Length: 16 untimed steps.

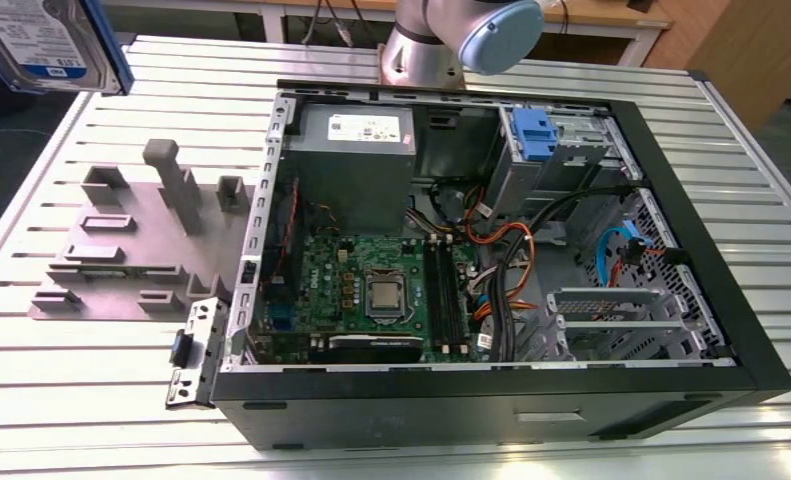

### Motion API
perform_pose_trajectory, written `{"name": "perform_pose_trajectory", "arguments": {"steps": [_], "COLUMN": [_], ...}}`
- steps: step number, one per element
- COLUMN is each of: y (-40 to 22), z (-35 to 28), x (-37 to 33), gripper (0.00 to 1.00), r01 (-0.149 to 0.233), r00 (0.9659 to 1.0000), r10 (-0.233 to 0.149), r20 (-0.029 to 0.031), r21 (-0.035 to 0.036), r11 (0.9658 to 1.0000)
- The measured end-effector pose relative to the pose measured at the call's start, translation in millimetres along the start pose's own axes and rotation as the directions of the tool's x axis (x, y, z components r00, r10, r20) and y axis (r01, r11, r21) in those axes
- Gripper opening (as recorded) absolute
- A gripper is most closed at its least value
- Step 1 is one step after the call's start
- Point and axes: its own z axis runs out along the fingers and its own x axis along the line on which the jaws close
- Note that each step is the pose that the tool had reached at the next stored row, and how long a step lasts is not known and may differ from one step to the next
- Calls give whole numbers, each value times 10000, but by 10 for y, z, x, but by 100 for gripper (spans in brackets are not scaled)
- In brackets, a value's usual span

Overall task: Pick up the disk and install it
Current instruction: 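Pick up the disk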

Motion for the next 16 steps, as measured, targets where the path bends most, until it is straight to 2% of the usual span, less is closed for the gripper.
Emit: {"name": "perform_pose_trajectory", "arguments": {"steps": [8, 11, 16], "y": [2, -6, -55], "z": [-156, -171, -174], "x": [-4, 0, 1], "gripper": [36, 36, 36], "r01": [0, 2, 0], "r00": [10000, 10000, 10000], "r10": [0, -2, 0], "r20": [0, 1, 3], "r21": [-1, 2, 0], "r11": [10000, 10000, 10000]}}
